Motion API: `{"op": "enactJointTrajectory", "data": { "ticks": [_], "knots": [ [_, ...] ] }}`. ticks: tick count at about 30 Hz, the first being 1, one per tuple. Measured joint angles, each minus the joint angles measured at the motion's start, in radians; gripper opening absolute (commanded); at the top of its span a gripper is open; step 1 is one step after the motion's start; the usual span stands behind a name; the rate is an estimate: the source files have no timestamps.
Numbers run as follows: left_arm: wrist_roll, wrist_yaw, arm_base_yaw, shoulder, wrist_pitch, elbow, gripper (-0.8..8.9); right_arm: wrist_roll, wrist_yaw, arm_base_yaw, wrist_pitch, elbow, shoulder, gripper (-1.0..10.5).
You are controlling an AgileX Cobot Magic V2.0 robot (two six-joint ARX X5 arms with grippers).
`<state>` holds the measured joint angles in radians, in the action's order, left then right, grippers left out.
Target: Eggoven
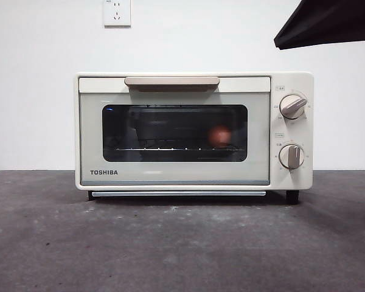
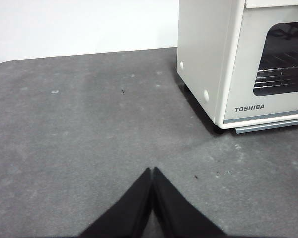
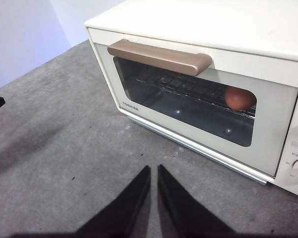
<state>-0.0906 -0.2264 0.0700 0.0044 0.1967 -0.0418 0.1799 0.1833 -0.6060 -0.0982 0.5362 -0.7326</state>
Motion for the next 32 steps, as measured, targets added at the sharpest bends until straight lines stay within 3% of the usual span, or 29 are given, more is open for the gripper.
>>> {"op": "enactJointTrajectory", "data": {
  "ticks": [12,18,26,32],
  "knots": [
    [0.0,0.0,0.0,0.0,0.0,0.0,0.08,-0.024,-0.021,0.026,-0.006,0.0,0.044,0.1],
    [0.0,0.0,0.0,0.0,0.0,0.0,0.08,-0.088,0.005,0.208,-0.017,-0.003,0.182,0.1],
    [0.0,0.0,0.0,0.0,0.0,0.0,0.08,-0.152,-0.004,0.533,0.002,-0.117,0.383,0.1],
    [0.0,0.0,0.0,0.0,0.0,0.0,0.08,-0.173,-0.003,0.628,0.083,-0.32,0.55,0.1]
  ]
}}
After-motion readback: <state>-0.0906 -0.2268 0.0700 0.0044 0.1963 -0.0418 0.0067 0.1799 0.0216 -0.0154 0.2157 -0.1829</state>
